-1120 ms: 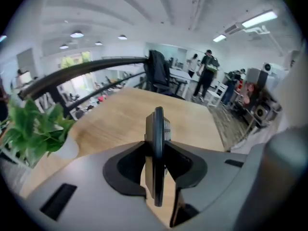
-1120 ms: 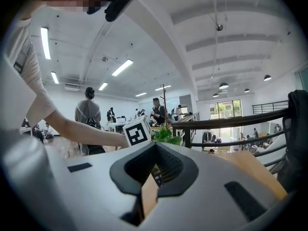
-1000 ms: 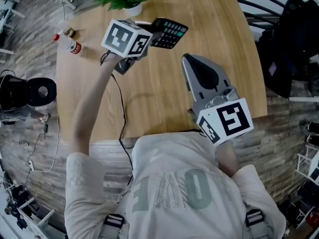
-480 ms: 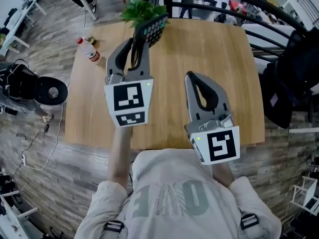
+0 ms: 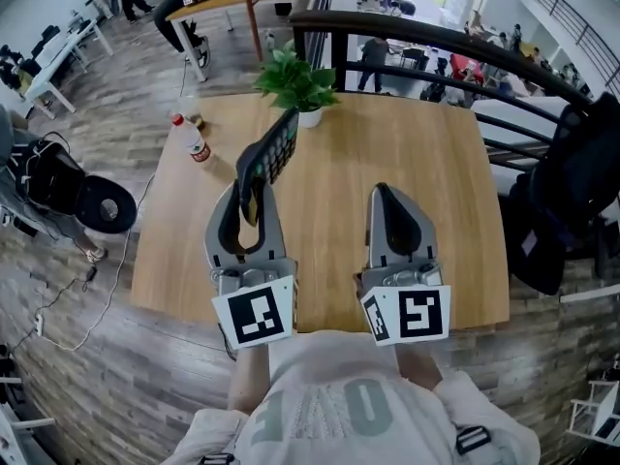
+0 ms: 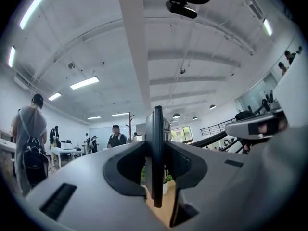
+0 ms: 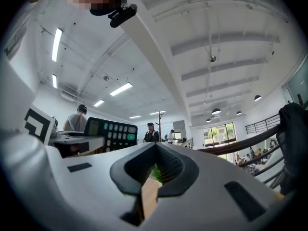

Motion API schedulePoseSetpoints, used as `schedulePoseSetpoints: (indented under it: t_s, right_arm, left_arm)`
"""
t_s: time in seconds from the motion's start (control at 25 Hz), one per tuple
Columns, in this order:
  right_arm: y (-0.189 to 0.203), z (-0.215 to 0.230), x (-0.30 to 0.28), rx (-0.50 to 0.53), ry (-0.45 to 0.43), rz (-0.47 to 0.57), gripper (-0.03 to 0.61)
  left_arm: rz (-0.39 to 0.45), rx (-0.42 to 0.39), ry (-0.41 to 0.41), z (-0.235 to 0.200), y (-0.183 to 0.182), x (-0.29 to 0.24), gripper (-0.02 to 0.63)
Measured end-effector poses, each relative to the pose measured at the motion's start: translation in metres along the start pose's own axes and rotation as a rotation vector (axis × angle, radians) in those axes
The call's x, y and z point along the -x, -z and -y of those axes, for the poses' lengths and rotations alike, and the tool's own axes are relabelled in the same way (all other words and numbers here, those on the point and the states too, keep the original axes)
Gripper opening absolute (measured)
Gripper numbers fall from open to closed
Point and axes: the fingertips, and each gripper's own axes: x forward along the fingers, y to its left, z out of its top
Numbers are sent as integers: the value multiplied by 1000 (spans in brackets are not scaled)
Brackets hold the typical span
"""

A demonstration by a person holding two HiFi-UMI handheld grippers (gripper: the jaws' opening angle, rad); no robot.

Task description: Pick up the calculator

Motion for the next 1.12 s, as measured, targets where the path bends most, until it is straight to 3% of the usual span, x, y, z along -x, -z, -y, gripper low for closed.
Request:
schedulePoseSetpoints:
  t_s: [0.32,0.8,1.12]
  right_arm:
    - [10,-5,-3,70,11,-40,17]
    - [13,-5,-6,73,39,-49,17]
    - [20,-8,-10,95,27,-61,15]
  left_arm:
    - [-3,20,28,5,6,0,118]
    - [24,27,47,-3,2,-4,118]
    - [-11,47,72,3,11,-4,118]
